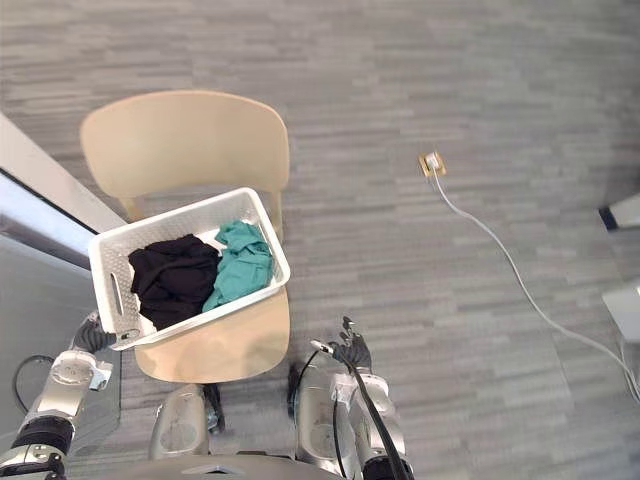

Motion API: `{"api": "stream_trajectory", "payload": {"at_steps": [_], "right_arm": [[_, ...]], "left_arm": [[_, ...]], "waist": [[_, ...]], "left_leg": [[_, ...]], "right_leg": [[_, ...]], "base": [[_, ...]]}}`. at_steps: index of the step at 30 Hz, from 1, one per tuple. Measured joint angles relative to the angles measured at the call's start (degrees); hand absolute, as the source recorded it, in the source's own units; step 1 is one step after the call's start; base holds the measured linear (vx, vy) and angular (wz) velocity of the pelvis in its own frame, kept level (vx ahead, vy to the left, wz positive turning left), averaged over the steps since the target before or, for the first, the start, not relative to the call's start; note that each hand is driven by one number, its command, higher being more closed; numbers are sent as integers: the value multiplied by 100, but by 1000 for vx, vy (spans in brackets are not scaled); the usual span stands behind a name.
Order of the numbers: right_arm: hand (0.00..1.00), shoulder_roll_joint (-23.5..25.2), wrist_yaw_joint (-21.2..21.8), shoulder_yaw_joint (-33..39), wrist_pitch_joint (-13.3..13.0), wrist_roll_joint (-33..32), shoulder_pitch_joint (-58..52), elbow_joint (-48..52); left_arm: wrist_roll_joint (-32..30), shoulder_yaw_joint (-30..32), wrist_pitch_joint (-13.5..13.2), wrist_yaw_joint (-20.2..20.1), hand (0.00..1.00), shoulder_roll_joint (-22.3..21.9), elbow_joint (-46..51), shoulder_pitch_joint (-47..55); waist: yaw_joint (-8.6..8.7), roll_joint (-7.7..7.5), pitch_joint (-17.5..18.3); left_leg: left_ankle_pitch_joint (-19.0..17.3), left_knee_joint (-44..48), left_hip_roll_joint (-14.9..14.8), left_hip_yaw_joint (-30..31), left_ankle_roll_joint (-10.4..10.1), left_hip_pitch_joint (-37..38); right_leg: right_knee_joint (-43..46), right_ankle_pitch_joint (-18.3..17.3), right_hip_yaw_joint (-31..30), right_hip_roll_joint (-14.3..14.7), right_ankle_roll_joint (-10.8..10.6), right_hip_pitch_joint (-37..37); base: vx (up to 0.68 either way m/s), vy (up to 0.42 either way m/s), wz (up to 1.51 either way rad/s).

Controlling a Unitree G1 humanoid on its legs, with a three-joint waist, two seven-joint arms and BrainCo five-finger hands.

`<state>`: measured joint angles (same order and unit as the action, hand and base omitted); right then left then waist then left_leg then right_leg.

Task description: Pick up the laundry basket with both hands and put the clothes into the washing machine.

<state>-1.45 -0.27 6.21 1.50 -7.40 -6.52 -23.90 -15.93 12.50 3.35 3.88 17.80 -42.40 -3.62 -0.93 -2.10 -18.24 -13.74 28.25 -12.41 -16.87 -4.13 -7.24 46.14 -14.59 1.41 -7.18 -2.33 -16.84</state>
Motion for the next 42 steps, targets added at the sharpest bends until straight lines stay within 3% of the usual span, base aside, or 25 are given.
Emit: {"api": "stream_trajectory", "payload": {"at_steps": [1, 2, 3, 5, 6, 9, 10, 13, 16, 19, 20, 21, 23, 25, 27, 28, 29, 30, 31, 33, 34, 36, 38, 39, 42], "right_arm": [[0, 2, 0, 14, 4, 0, 3, -120], [0, -16, -2, 126, 13, 3, 18, -261], [0, -51, -5, 187, 12, 7, 29, -292], [0, -222, -51, 377, -18, 2, 257, -553], [0, -278, -93, 461, -2, 3, 339, -762], [0, -392, -162, 806, 44, 72, 361, -1583], [0, -393, -161, 901, 59, 111, 366, -1678], [0, -446, -151, 1246, 130, 246, 225, -2203], [0, -500, -145, 1519, 145, 340, 125, -2762], [0, -524, -145, 1948, 158, 536, 42, -3230], [0, -525, -146, 2071, 167, 566, 48, -3395], [0, -452, -148, 2133, 178, 560, 68, -3474], [0, -385, -127, 2178, 200, 562, 47, -3575], [0, -406, -115, 2177, 222, 562, 66, -3576], [0, -273, -124, 2085, 250, 562, 92, -3575], [0, -255, -124, 1983, 252, 562, 68, -3572], [0, -254, -137, 1870, 243, 561, 104, -3555], [0, -326, -145, 1849, 248, 564, 130, -3540], [0, -372, -144, 1771, 254, 564, 139, -3540], [0, -317, -158, 1537, 249, 564, 94, -3439], [0, -230, -175, 1381, 231, 563, 34, -3223], [0, -161, -166, 1061, 151, 562, 4, -2781], [0, -201, -180, 665, 26, 564, 27, -2320], [0, -181, -183, 445, -52, 554, 3, -2176], [0, -27, -275, -59, -257, 492, 75, -1886]], "left_arm": [[19, 124, 0, -3, 0, -56, -2, 102], [104, 386, 0, -29, 0, -223, -20, 255], [132, 482, -2, -50, 0, -338, -61, 312], [355, 521, 13, -61, 0, -723, -135, 575], [451, 458, 31, -60, 0, -856, -136, 611], [574, -109, 40, -42, 0, -1153, 135, 651], [563, -178, 39, -43, 0, -1212, 214, 660], [455, -372, 41, -37, 0, -1299, 374, 676], [316, -353, -5, 88, 0, -1341, 287, 620], [323, -377, -111, 191, 0, -1445, -155, 479], [321, -452, -124, 196, 0, -1474, -311, 423], [320, -544, -124, 197, 0, -1445, -386, 389], [305, -771, -157, 194, 0, -1408, -565, 355], [256, -1017, -195, 191, 0, -1390, -812, 196], [211, -1107, -213, 182, 0, -1314, -1060, 227], [211, -1089, -212, 185, 0, -1288, -1084, 350], [210, -1047, -215, 186, 0, -1298, -1089, 475], [211, -1020, -224, 196, 0, -1339, -1078, 544], [213, -917, -234, 202, 0, -1370, -1097, 612], [257, -528, -242, 226, 0, -1376, -1120, 801], [359, -313, -260, 245, 0, -1387, -1104, 850], [499, -69, -286, 300, 0, -1414, -1094, 855], [685, 160, -311, 348, 0, -1634, -1024, 851], [787, 211, -340, 411, 0, -1683, -986, 852], [1069, 215, -390, 630, 0, -1937, -793, 886]], "waist": [[-7, -4, 121], [-54, -108, 389], [-114, -46, 493], [-244, 233, 689], [-195, 289, 687], [-132, 299, 712], [-108, 319, 707], [-24, 366, 726], [145, 464, 797], [268, 593, 908], [354, 701, 992], [400, 627, 1023], [458, 545, 1051], [440, 532, 1034], [342, 237, 920], [322, 129, 941], [324, 158, 937], [309, 220, 919], [294, 233, 921], [249, 166, 957], [166, 129, 979], [113, -14, 1067], [-22, 159, 1124], [-77, 201, 1146], [-125, 169, 1139]], "left_leg": [[-1, 45, 4, 20, -2, -57], [21, 170, -14, 183, -45, -194], [56, 152, -68, 228, -106, -244], [313, -20, -336, 306, -253, -506], [513, -153, -343, 446, -241, -579], [1412, -964, -339, 588, -305, -591], [1410, -951, -384, 506, -261, -637], [729, 735, -620, 237, -185, -553], [410, 1603, -795, 298, -266, 154], [675, 1044, -773, 600, -471, 816], [647, 199, -567, 763, -809, 1111], [517, -228, -412, 754, -854, 1143], [122, -1145, -143, 609, -677, 1251], [-237, -1685, 40, 508, -738, 1219], [-250, -1706, 425, 353, -566, 1217], [-253, -1581, 542, 249, -497, 1190], [-276, -1438, 537, 149, -318, 1102], [-251, -1461, 439, 71, -259, 1094], [-188, -1445, 382, 57, -209, 1017], [-107, -1413, 323, 134, -239, 969], [-72, -1313, 330, 283, -262, 807], [24, -1095, 434, 583, -327, 368], [286, -1078, 409, 883, -320, -82], [407, -1092, 382, 1058, -293, -226], [924, -1257, 430, 1350, -235, -494]], "right_leg": [[85, -25, -177, -43, -53, 12], [-245, -339, -392, 67, -374, 210], [-530, -457, -406, 145, -411, 312], [-1373, -557, -260, 401, -258, 488], [-1416, -484, -100, 440, -175, 480], [-1689, -249, 543, 454, 194, 520], [-1790, -158, 690, 453, 260, 542], [-2231, 230, 1211, 439, 496, 780], [-2374, 488, 1527, 327, 464, 756], [-2437, 792, 1804, 125, 309, 500], [-2491, 986, 1897, 36, 201, 346], [-2643, 1185, 1949, -36, 142, 277], [-3284, 1831, 2125, -275, 72, 222], [-3615, 2237, 2132, -328, -14, 60], [-4055, 2538, 1897, -522, 45, 113], [-4132, 2457, 1798, -579, 44, 160], [-4057, 1981, 1836, -619, 28, 151], [-3815, 1897, 1833, -620, 56, 62], [-2787, 1701, 1753, -664, 146, -161], [-1274, 1039, 1400, -481, 5, -111], [-845, 414, 1039, -287, -242, 45], [-1028, -294, 265, 3, -489, 274], [-1435, -409, 124, 253, -180, 237], [-1468, -395, 288, 280, -152, 205], [-1506, -512, 1257, -9, 73, 410]], "base": [[-26, -233, 78], [-28, -222, 45], [-34, -271, 22], [-117, -272, -4], [-177, -245, 46], [-193, -220, 83], [-200, -173, 76], [-191, -137, 57], [-238, 47, 59], [-258, 196, 72], [-354, 339, 62], [-304, 302, 74], [-372, 428, 57], [-384, 385, 22], [-387, 232, -25], [-379, 143, -35], [-299, 85, -22], [-318, 56, -6], [-309, -9, 3], [-231, -70, 16], [-128, -148, 32], [-171, -248, 62], [-175, -263, 76], [-176, -218, 87], [-169, -181, 143]]}}
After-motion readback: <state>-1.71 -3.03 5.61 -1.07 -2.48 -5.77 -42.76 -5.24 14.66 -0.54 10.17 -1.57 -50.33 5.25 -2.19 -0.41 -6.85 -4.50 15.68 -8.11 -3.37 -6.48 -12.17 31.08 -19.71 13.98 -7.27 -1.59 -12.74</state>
